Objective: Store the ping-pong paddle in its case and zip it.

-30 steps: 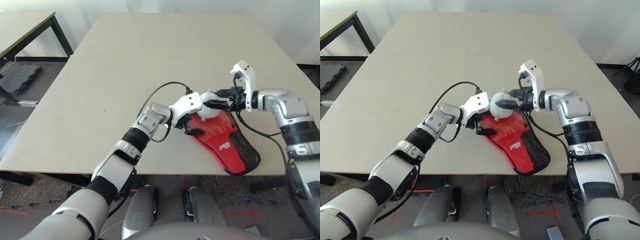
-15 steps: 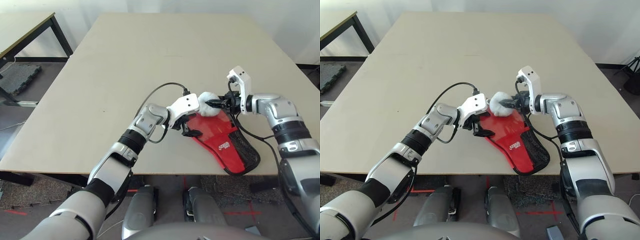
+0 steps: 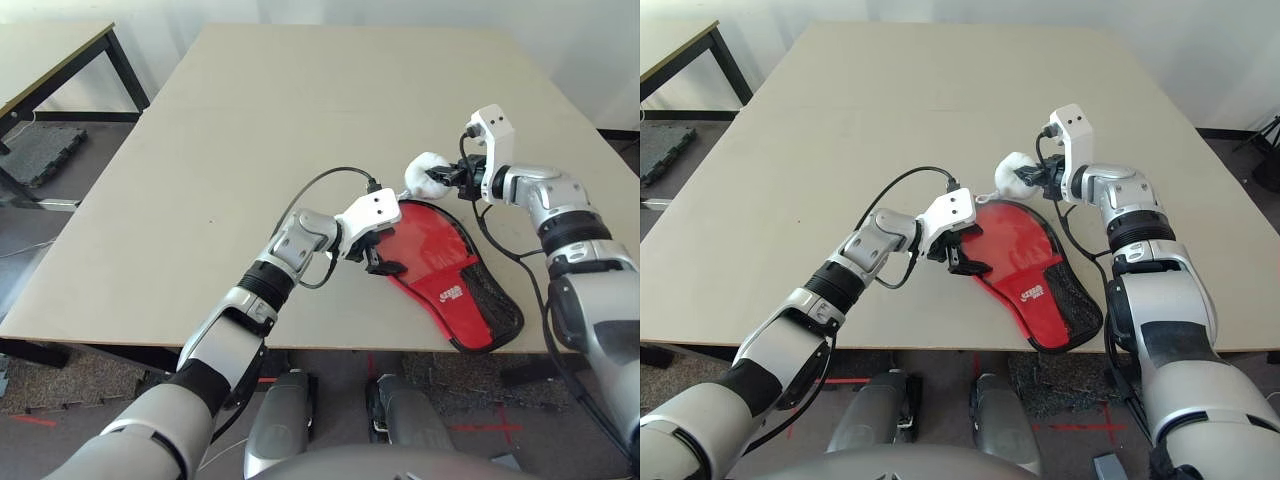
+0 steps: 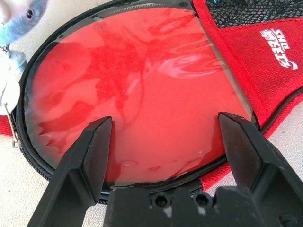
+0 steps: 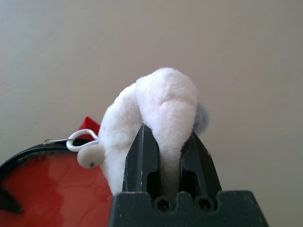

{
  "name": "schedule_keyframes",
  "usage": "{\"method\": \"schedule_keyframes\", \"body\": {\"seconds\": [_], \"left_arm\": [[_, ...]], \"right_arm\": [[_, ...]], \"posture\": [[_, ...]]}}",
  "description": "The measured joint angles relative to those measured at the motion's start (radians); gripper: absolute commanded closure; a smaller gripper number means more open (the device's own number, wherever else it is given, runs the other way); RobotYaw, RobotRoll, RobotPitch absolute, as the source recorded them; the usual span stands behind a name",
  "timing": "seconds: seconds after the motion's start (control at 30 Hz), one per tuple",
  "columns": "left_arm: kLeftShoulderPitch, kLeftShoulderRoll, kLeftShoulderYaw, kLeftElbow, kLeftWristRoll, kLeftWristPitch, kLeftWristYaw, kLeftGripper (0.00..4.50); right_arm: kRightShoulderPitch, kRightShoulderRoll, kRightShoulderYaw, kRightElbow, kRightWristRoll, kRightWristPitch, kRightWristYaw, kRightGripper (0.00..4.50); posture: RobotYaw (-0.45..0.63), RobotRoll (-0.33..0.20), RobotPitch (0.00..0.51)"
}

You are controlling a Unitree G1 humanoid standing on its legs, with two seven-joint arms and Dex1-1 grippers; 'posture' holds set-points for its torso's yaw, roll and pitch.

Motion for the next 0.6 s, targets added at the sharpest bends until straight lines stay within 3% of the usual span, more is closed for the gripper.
{"method": "schedule_keyframes", "body": {"seconds": [0.33, 0.6], "left_arm": [[0.009, -0.011, -0.004, -0.022, 0.0, 0.014, 0.0, 0.0], [0.01, -0.015, -0.008, -0.022, 0.0, 0.01, 0.0, 0.0]], "right_arm": [[-0.011, -0.007, -0.024, 0.088, -0.034, -0.072, -0.063, 4.37], [-0.015, -0.099, -0.063, 0.122, -0.048, -0.086, -0.09, 4.37]], "posture": [[0.06, 0.0, 0.097], [0.05, 0.0, 0.092]]}}
